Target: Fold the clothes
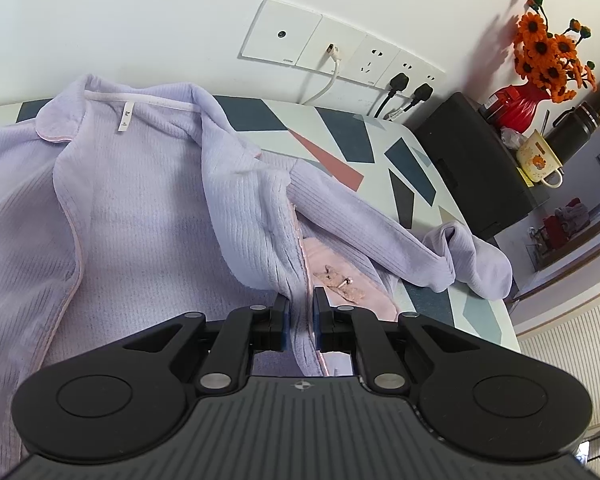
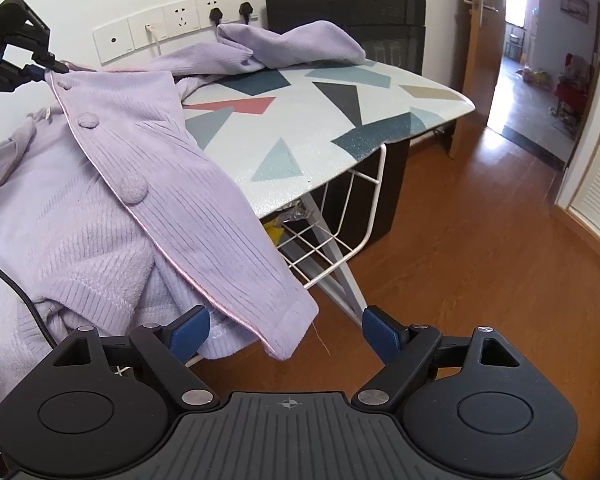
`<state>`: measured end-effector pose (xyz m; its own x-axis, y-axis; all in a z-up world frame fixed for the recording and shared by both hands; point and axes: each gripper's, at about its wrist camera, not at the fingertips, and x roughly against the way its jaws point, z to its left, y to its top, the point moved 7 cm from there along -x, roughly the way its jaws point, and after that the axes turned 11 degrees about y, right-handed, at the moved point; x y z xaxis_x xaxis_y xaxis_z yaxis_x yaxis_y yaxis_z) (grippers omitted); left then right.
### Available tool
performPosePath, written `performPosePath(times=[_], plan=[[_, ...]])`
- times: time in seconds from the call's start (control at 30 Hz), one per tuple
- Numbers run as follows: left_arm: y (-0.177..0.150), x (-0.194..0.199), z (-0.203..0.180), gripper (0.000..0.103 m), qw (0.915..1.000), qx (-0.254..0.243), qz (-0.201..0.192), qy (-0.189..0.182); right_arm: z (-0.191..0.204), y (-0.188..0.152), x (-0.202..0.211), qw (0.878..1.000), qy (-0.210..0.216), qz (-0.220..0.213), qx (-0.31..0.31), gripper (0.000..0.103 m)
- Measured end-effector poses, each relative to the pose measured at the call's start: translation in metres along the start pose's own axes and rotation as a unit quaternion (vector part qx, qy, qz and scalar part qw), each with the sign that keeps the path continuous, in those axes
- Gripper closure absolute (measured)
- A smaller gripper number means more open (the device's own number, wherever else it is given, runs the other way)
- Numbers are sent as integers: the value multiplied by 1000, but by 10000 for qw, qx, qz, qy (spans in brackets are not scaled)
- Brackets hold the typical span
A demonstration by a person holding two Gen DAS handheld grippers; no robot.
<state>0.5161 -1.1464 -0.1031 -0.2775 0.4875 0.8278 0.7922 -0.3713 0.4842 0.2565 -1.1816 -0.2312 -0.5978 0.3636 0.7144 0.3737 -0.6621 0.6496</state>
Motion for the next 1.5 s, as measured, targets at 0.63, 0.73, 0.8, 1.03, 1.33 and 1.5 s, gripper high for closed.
performPosePath(times=[0.63, 0.73, 0.8, 1.03, 1.33, 1.5], plan=[[-11, -3, 8, 91, 9999, 20, 48, 98, -8, 71, 67, 9988, -14, -485, 44, 8], [-13, -3, 9, 91, 9999, 15, 54, 106, -5, 84, 80, 9982, 40, -557, 229, 6], [-14, -3, 10, 91, 9999, 14, 63, 113, -2, 90, 86, 9980, 72, -545, 323, 5], [-16, -6, 14, 91, 9998, 51, 111, 133, 1, 99, 103, 9967, -188, -570, 552, 1], [-20, -14, 14, 91, 9996, 116, 198, 163, -43, 94, 121, 9934, -828, -758, -248, 1], [-19, -14, 10, 91, 9997, 70, 189, 156, -51, 89, 118, 9929, -837, -738, -409, 1]])
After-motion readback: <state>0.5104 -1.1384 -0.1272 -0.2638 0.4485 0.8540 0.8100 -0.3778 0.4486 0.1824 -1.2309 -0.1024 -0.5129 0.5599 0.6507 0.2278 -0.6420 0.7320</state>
